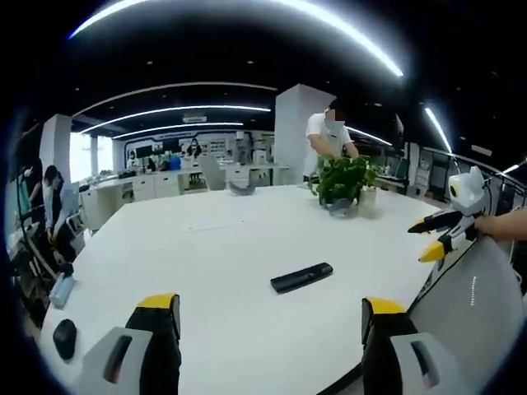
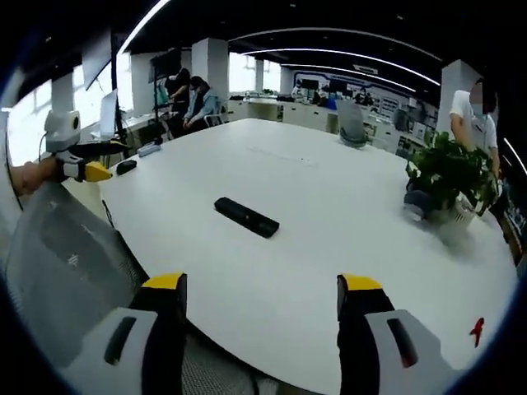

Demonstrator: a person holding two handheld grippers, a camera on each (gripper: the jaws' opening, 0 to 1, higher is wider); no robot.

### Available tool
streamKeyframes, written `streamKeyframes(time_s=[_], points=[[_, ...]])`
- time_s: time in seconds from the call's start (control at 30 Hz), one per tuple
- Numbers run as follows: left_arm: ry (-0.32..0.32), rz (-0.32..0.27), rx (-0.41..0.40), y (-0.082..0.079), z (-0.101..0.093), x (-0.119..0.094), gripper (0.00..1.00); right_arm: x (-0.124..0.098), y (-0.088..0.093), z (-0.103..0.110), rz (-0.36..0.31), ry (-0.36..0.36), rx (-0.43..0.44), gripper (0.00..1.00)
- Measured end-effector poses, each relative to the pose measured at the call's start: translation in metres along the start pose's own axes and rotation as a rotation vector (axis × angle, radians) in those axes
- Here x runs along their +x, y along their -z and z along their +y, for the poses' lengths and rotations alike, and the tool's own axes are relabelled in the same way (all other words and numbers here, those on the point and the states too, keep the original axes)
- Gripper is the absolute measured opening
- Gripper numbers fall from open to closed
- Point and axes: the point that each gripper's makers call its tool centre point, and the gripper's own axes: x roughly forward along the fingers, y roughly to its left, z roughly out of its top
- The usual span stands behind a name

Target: Press the specified remote control buttons in sequence, fully releasing each button before pressing the next.

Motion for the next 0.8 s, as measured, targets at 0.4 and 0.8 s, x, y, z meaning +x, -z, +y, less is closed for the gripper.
streamKeyframes(time_s=[0.4,0.8], points=[[-0.068,0.016,0.009,0.003,0.011,0.0,0.95,-0.005,-0.014,-0.002,-0.108,-0.059,0.037,0.75],[-0.225,0.085,-0.025,0.015,0.036,-0.004,0.95,-0.006,-0.02,0.003,-0.164,-0.136,0.054,0.72]])
